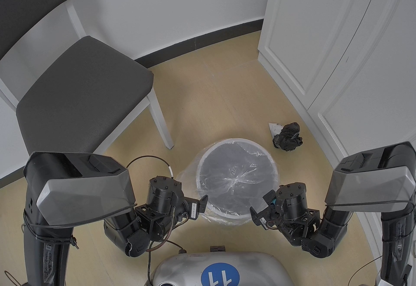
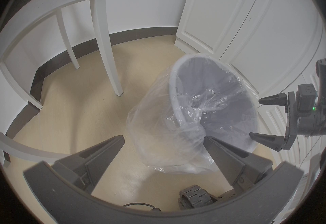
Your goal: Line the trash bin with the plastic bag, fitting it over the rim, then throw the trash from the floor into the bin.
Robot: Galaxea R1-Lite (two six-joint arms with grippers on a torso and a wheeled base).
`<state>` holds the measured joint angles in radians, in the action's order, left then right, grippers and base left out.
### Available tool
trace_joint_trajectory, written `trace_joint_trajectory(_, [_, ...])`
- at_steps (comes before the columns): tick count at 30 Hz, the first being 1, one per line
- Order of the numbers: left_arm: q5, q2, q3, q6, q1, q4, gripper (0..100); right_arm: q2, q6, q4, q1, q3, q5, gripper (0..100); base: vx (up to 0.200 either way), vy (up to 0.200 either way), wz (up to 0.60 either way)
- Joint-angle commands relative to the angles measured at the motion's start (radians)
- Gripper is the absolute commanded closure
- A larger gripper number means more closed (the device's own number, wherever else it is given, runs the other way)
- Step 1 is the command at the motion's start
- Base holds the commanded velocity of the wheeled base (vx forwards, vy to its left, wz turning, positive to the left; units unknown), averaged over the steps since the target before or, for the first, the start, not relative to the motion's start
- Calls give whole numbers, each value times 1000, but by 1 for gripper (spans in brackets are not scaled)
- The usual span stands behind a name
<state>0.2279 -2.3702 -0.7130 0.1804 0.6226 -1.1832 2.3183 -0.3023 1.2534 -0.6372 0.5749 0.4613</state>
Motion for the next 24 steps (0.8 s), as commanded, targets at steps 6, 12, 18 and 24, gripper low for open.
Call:
trace_joint_trajectory(6, [1, -3, -2, 1, -1, -1, 0, 3, -3, 103, 10, 11, 11, 0, 0, 0, 0])
trace_joint_trajectory(12, [1, -6, -3, 1, -1, -1, 0, 4, -8, 109, 16, 34, 16, 0, 0, 0, 0])
trace_joint_trajectory(18, [2, -6, -3, 1, -1, -3, 0, 46, -9, 115, 48, 82, 53, 0, 0, 0, 0])
trace_joint_trajectory(24, [2, -3, -2, 1, -1, -6, 0, 27, -83, 120, 65, -1, 43, 0, 0, 0, 0])
